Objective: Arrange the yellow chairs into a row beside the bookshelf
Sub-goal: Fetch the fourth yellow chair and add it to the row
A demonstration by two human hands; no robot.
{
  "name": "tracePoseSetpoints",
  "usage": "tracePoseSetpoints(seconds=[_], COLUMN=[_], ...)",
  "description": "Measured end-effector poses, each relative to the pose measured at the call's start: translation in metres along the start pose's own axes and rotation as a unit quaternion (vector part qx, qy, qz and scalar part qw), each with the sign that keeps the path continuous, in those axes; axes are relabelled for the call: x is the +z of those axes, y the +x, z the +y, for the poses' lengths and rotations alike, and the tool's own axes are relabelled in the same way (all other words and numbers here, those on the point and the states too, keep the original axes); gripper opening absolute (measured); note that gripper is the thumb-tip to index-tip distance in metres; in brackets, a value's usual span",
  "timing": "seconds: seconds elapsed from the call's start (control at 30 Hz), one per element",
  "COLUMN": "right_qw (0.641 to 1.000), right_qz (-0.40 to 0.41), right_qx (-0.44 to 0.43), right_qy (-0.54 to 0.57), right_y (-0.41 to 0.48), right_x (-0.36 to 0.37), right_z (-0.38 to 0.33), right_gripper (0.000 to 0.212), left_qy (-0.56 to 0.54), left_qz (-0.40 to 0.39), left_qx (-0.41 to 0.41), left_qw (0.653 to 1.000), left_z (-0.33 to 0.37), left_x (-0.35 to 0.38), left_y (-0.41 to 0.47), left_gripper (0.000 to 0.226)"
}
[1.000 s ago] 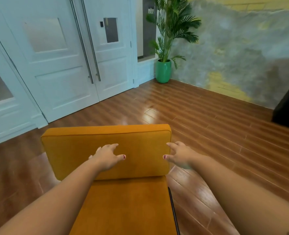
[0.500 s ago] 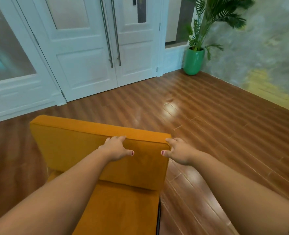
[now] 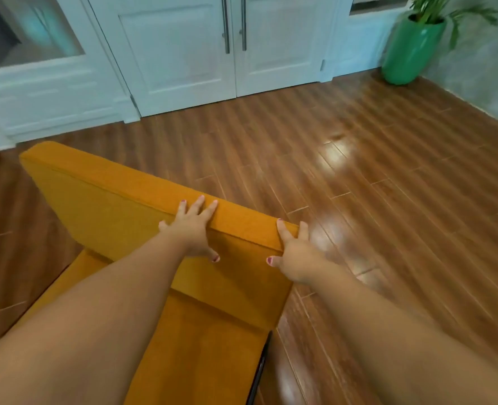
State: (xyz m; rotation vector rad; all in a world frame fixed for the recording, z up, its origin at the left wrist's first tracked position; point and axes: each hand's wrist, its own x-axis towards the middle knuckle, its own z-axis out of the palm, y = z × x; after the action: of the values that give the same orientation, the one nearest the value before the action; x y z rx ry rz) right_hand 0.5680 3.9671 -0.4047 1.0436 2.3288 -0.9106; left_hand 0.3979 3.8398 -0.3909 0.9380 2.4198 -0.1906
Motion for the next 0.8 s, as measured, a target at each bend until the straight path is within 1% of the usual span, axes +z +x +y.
tracePoseSetpoints(seconds=[0.07, 0.17, 0.27, 0.37, 0.6, 0.8], right_qw=[1.0, 1.0, 0.999, 0.999, 0.997, 0.993], right_qz=[0.01, -0.011, -0.01, 0.002, 0.046, 0.085], right_qx=[-0.002, 0.003, -0.002, -0.007, -0.034, -0.04], right_qy=[-0.003, -0.023, -0.045, -0.047, -0.051, -0.072], right_y=[0.012, 0.026, 0.039, 0.055, 0.098, 0.141], right_x=[0.0, -0.011, -0.022, -0.031, -0.054, -0.083], right_z=[-0.001, 0.0, -0.002, -0.006, -0.013, -0.025], right_gripper=[0.086, 0.088, 0.088, 0.087, 0.085, 0.082], left_qy=[0.019, 0.034, 0.041, 0.035, 0.017, 0.002], left_qz=[0.019, 0.016, 0.018, 0.036, 0.065, 0.095], left_qx=[-0.021, -0.03, -0.025, -0.025, -0.032, -0.033], left_qw=[0.999, 0.999, 0.999, 0.998, 0.997, 0.995], left_z=[-0.005, -0.005, -0.008, -0.01, -0.012, -0.012], left_x=[-0.001, -0.013, -0.022, -0.026, -0.043, -0.063], left_y=[0.014, 0.033, 0.051, 0.065, 0.104, 0.144], left_gripper=[0.13, 0.137, 0.135, 0.134, 0.132, 0.128])
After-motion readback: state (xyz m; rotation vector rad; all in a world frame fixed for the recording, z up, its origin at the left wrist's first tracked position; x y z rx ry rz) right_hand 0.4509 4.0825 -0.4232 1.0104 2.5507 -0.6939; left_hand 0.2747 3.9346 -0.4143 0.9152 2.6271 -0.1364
